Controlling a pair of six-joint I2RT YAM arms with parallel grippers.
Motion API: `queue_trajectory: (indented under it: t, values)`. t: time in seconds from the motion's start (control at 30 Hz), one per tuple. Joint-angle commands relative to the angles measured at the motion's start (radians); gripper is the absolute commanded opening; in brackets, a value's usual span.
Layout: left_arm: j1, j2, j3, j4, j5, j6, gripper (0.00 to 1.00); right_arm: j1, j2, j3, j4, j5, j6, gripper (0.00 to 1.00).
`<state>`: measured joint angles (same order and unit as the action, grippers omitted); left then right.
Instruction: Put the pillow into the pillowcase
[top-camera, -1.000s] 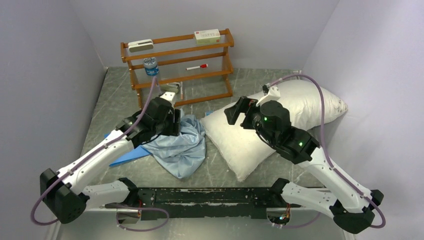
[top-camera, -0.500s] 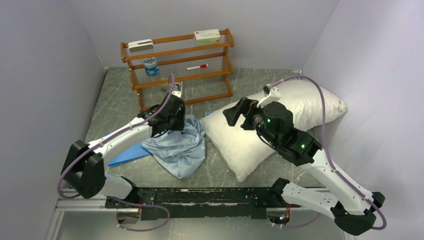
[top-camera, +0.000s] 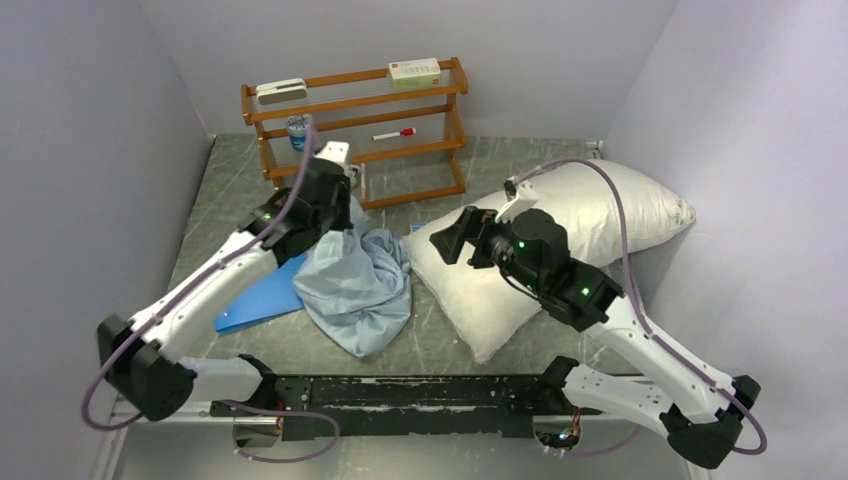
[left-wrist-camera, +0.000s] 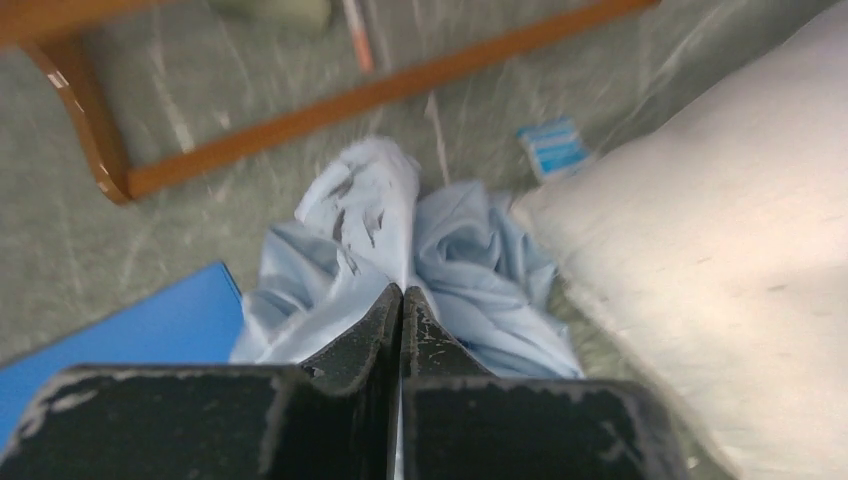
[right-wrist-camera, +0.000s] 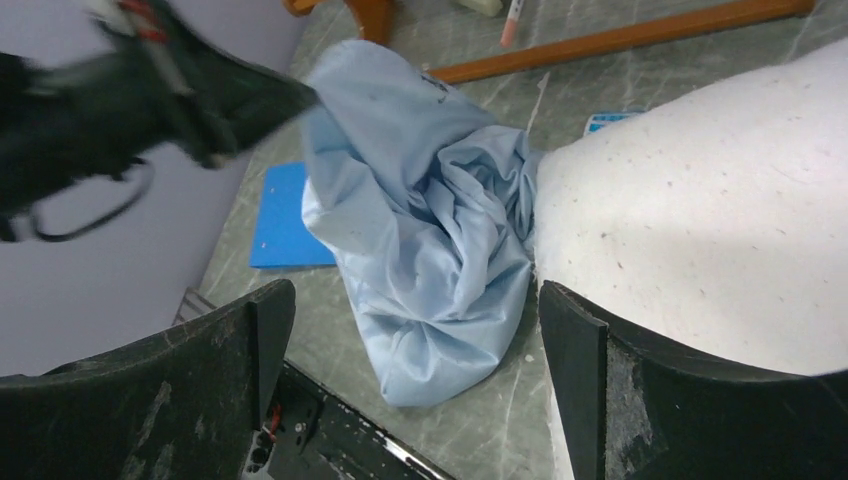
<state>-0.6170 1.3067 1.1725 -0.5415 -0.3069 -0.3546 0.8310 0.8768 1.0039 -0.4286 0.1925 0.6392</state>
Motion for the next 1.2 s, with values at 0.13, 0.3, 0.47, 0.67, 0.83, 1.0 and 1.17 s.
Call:
queue_trajectory:
  t: [0.13,0.3,0.47,0.67,0.83,1.0,1.17]
  values:
    - [0.003,-0.211,0.174,-0.079,-0.128,0.065,0.05,0.008,0.127,-0.033,0.148,-0.177,0.033,0.9]
    - [0.002,-0.275,0.25,-0.106,-0.165,0.091,0.05,0.017,0.267,-0.064,0.244,-0.308,0.028,0.8]
    - [0.003,-0.313,0.342,-0.117,-0.196,0.111,0.05,0.044,0.367,-0.079,0.346,-0.34,-0.084,0.75]
    - [0.002,-0.326,0.446,-0.121,-0.19,0.128,0.05,0.056,0.443,-0.153,0.634,-0.409,-0.121,0.7]
    - [0.002,-0.311,0.507,-0.128,-0.217,0.163,0.05,0.109,0.537,-0.135,0.613,-0.322,-0.168,0.79]
    - [0.002,-0.318,0.532,-0.101,-0.257,0.195,0.05,0.183,0.636,-0.138,0.66,-0.337,-0.196,0.82]
    - [0.002,-0.332,0.538,-0.084,-0.288,0.216,0.05,0.241,0.753,-0.105,0.734,-0.25,-0.208,0.82]
